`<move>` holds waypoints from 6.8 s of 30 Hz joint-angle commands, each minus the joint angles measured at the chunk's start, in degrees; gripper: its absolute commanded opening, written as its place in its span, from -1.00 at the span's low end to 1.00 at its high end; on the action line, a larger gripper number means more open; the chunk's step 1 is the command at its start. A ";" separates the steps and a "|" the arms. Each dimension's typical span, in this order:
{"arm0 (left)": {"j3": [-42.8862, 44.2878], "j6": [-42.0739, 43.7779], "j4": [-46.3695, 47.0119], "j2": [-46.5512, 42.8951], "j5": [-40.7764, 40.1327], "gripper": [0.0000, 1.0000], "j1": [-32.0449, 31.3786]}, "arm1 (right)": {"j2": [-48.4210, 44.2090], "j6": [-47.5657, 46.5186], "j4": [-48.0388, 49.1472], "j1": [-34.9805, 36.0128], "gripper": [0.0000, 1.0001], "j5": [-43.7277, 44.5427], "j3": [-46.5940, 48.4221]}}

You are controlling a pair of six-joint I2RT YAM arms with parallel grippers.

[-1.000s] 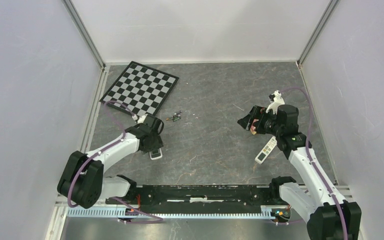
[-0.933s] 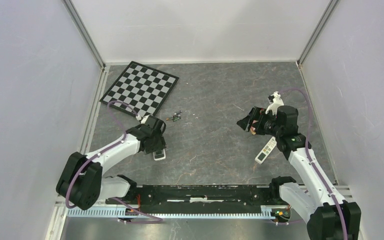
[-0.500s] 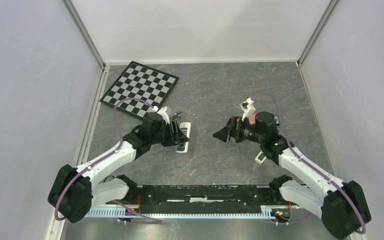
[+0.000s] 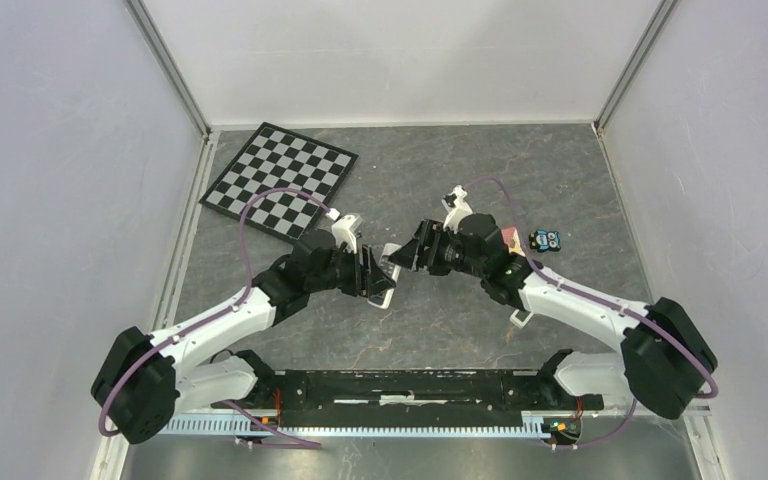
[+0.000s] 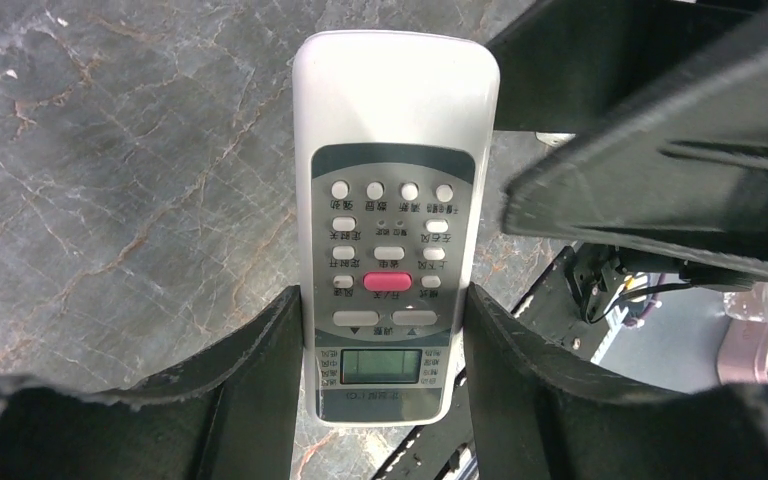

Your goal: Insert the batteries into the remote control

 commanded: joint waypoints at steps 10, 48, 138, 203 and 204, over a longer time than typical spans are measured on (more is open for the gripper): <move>1.83 8.79 5.67 -2.61 -1.99 -0.03 -0.89 | 6.45 10.65 2.27 1.79 -0.45 5.23 5.30; -1.08 76.57 40.78 11.56 -29.98 0.18 -18.72 | 5.94 29.70 -41.66 -6.10 -1.00 13.61 26.87; 18.61 -0.32 2.46 -2.07 44.05 -0.96 13.17 | -3.77 -23.01 10.68 -15.24 -0.05 -44.93 6.32; 21.02 2.43 -10.68 1.94 37.99 -0.96 16.50 | -0.86 -10.06 24.74 -13.87 -0.10 -31.73 -0.72; 20.98 2.54 -10.80 1.95 37.82 -0.96 16.49 | -0.92 -10.72 23.69 -13.81 -0.16 -31.18 -0.55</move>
